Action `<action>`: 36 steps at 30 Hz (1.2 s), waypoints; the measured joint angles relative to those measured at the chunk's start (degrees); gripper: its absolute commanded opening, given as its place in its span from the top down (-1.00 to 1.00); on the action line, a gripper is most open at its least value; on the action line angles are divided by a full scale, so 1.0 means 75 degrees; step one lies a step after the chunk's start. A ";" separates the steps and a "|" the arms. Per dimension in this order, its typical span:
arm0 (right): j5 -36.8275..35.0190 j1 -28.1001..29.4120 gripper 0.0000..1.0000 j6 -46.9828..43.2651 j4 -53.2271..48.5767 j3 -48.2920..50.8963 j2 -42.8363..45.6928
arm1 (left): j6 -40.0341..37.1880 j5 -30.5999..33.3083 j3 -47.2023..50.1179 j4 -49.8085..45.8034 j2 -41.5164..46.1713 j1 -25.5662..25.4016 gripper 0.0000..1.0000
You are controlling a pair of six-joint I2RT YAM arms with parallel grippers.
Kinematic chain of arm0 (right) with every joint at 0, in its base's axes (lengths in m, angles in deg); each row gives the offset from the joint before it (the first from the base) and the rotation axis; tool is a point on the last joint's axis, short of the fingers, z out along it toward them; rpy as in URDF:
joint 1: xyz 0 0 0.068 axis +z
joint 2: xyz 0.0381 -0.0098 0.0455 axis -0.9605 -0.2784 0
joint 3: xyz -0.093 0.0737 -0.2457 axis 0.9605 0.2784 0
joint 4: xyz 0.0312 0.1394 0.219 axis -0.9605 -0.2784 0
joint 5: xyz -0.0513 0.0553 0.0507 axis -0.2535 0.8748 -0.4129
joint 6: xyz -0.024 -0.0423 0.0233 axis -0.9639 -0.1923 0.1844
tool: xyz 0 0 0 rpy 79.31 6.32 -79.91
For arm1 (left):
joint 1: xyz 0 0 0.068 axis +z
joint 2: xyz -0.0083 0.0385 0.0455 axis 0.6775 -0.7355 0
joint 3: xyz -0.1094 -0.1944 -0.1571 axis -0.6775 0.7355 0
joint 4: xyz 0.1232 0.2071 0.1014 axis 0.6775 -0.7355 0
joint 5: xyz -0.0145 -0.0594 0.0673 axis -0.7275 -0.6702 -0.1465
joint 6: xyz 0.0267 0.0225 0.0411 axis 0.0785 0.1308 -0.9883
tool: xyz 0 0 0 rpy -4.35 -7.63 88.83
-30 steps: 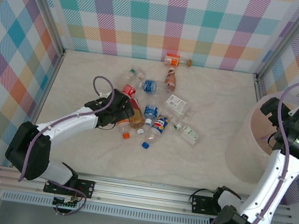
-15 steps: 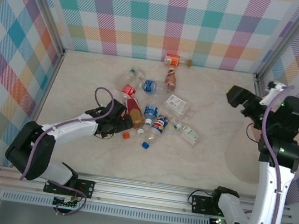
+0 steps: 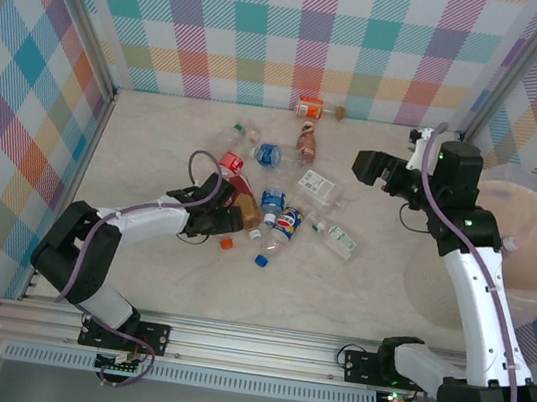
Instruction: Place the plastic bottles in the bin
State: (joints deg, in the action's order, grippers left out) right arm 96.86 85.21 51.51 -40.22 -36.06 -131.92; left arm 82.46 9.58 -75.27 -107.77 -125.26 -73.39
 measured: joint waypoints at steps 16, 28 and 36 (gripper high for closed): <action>-0.0562 0.0533 -0.99 -0.0131 0.0291 0.0656 -0.0114 | -0.0350 0.0458 0.0070 0.0347 -0.0536 -0.0251 -0.61; -0.0592 0.0697 -0.99 -0.0125 0.0740 0.0871 -0.0041 | -0.0271 0.0662 0.0510 0.0921 -0.0300 -0.0251 -0.09; -0.0586 0.0749 -0.99 0.0131 0.1425 0.1192 -0.0041 | -0.0539 0.0519 0.1000 0.1035 0.0592 -0.0248 0.03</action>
State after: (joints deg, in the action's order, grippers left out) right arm 92.47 90.83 52.49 -29.53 -27.12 -132.23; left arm 78.42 13.47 -67.77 -100.01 -120.82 -75.25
